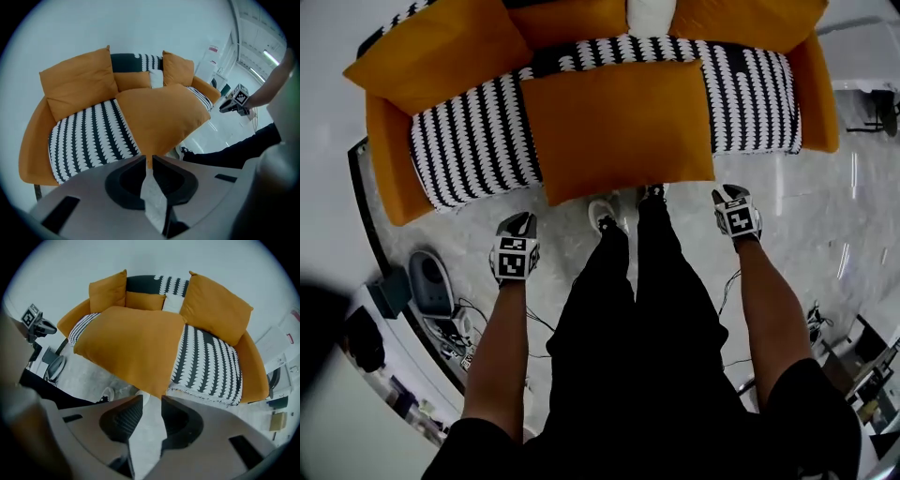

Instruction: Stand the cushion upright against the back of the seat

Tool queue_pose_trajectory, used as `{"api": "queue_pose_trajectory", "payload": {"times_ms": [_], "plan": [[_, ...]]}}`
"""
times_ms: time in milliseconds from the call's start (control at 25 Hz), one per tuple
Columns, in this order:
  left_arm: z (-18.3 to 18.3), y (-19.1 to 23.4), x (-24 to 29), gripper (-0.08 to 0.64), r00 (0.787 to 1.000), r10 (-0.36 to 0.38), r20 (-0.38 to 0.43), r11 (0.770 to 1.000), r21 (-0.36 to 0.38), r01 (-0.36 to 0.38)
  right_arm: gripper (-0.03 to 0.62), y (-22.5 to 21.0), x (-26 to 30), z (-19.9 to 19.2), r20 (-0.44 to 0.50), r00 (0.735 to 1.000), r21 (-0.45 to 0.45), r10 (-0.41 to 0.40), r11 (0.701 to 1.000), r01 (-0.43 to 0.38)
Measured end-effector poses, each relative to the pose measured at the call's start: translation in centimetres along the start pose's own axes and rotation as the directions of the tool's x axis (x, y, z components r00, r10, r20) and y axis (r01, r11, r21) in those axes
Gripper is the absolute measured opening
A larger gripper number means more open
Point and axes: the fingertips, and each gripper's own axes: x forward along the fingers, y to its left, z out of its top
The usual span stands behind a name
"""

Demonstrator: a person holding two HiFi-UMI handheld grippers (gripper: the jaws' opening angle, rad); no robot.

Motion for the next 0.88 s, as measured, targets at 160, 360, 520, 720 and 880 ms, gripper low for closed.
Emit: {"api": "queue_pose_trajectory", "payload": {"times_ms": [160, 360, 520, 720, 880], "plan": [[-2.6, 0.6, 4.7, 0.081, 0.997, -0.014, -0.071, 0.999, 0.035, 0.016, 0.122, -0.3, 3.8, -0.1, -0.026, 1.0, -0.029, -0.008, 1.0, 0.007], [-5.9, 1.4, 9.9, 0.136, 0.991, -0.043, -0.126, 0.999, 0.003, 0.043, 0.147, -0.5, 6.8, -1.0, -0.067, 0.998, -0.061, -0.012, 0.998, 0.008], [-8.1, 1.6, 12.7, 0.16, 0.982, -0.054, -0.18, 0.998, 0.025, 0.06, 0.168, -0.6, 9.0, -2.0, -0.096, 0.995, -0.086, -0.021, 0.996, 0.012], [-8.6, 1.8, 14.5, 0.169, 0.98, -0.037, -0.193, 0.998, 0.04, 0.046, 0.184, -1.2, 10.6, -2.4, -0.096, 0.995, -0.091, -0.025, 0.996, 0.016], [-8.1, 1.4, 15.4, 0.169, 0.981, -0.018, -0.193, 0.994, 0.1, 0.038, 0.187, -1.7, 12.0, -2.3, -0.103, 0.994, -0.107, -0.027, 0.994, 0.016]]}}
